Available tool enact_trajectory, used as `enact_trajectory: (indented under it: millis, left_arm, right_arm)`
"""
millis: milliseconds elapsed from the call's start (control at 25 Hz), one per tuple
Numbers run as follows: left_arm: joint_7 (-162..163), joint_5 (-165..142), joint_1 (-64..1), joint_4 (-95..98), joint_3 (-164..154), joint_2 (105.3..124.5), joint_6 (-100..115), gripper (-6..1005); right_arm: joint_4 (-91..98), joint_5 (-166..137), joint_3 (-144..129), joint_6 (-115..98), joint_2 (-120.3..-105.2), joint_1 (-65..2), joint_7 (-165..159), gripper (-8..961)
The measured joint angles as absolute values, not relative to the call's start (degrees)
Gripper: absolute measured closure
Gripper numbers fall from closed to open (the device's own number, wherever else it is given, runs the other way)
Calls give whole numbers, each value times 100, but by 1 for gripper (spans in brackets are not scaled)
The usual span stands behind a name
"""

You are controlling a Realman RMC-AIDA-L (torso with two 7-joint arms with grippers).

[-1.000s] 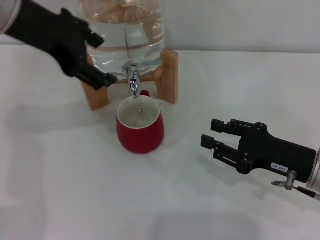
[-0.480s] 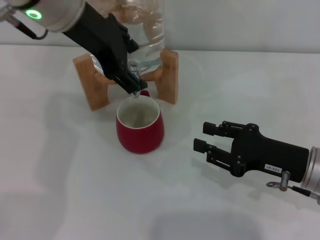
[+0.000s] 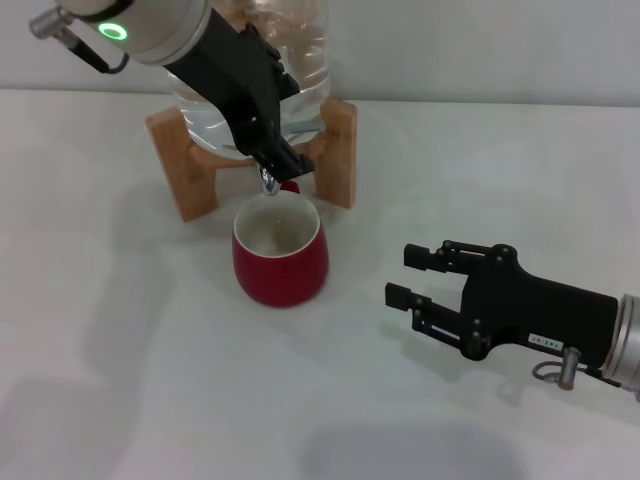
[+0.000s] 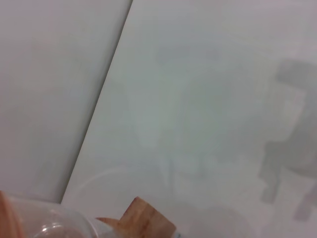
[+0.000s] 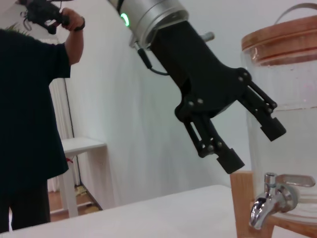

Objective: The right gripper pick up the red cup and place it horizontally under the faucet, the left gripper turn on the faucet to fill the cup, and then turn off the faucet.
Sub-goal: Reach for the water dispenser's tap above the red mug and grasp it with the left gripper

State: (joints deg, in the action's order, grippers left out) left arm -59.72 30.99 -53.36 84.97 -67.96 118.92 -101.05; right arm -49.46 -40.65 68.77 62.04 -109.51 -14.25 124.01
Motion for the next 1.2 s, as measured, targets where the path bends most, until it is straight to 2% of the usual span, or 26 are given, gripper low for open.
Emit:
enact_trajectory:
  millis: [360, 1200]
  left_arm:
    - [-5961, 3093, -5285, 8420, -6895, 11898, -9907, 112]
    - [-6161, 3064, -5477, 7442, -7111, 11904, -9012, 112]
  right_arm:
    - [-4879, -4064, 6874, 6189, -10977, -1358, 13435, 485]
    - [-4792, -4070, 6998, 6166, -11032, -1395, 13516, 485]
